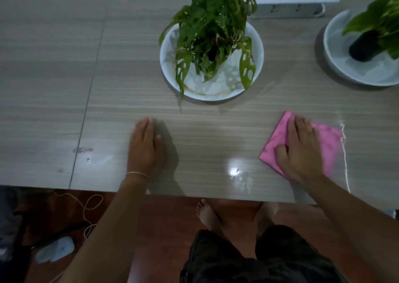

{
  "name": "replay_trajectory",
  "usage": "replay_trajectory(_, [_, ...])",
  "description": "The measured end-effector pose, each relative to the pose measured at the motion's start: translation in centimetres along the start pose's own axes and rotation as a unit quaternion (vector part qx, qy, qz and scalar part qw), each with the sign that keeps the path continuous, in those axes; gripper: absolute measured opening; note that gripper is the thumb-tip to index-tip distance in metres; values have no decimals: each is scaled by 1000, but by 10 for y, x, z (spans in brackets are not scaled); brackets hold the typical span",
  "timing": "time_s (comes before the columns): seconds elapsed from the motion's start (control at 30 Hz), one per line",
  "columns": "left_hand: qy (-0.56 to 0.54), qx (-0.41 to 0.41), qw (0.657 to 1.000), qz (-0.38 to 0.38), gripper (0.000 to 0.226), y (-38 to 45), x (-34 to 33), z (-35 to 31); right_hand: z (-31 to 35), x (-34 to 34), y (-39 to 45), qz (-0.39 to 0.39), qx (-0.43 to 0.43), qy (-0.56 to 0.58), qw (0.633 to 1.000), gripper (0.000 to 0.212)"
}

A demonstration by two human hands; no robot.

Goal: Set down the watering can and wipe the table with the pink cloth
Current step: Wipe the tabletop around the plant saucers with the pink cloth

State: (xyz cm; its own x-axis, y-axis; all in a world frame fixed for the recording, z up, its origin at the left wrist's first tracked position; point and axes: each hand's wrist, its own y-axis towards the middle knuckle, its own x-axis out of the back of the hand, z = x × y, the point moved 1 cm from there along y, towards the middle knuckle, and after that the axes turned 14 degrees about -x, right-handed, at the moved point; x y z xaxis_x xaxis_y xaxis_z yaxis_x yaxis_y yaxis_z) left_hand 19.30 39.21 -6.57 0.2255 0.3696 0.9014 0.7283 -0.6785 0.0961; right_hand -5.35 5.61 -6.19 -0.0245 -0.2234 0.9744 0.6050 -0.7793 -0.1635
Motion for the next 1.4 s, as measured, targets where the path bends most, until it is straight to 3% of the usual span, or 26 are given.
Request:
replay_trajectory(0.13, [47, 35, 998, 22, 65, -19, 16, 40, 68, -16, -34, -14, -55, -17, 998, 79])
replay_trajectory(0.3, [71, 33, 997, -9, 61, -30, 16, 48, 141, -36, -77, 7, 34, -68, 997, 80])
replay_trajectory(0.73, [75, -7, 995, -60, 53, -30, 9, 58, 317, -57, -35, 19, 216, -92, 972, 85])
replay_trajectory(0.87, [47, -16, 996, -69, 51, -30, 11, 57, 320, -60, -34, 26, 221, -90, 971, 83])
replay_trajectory(1.17, [-141, 60, 960, -233, 40, -47, 51, 71, 248, -64, -152, 64, 205, -99, 972, 82])
replay_trajectory(1.27, [-110, 106, 965, -213, 48, -60, 73, 112, 273, -68, -155, 52, 193, -103, 974, 81])
replay_trajectory(1.4, [-84, 125, 970, -192, 54, -76, 79, 161, 335, -76, -141, 64, 259, -95, 959, 83])
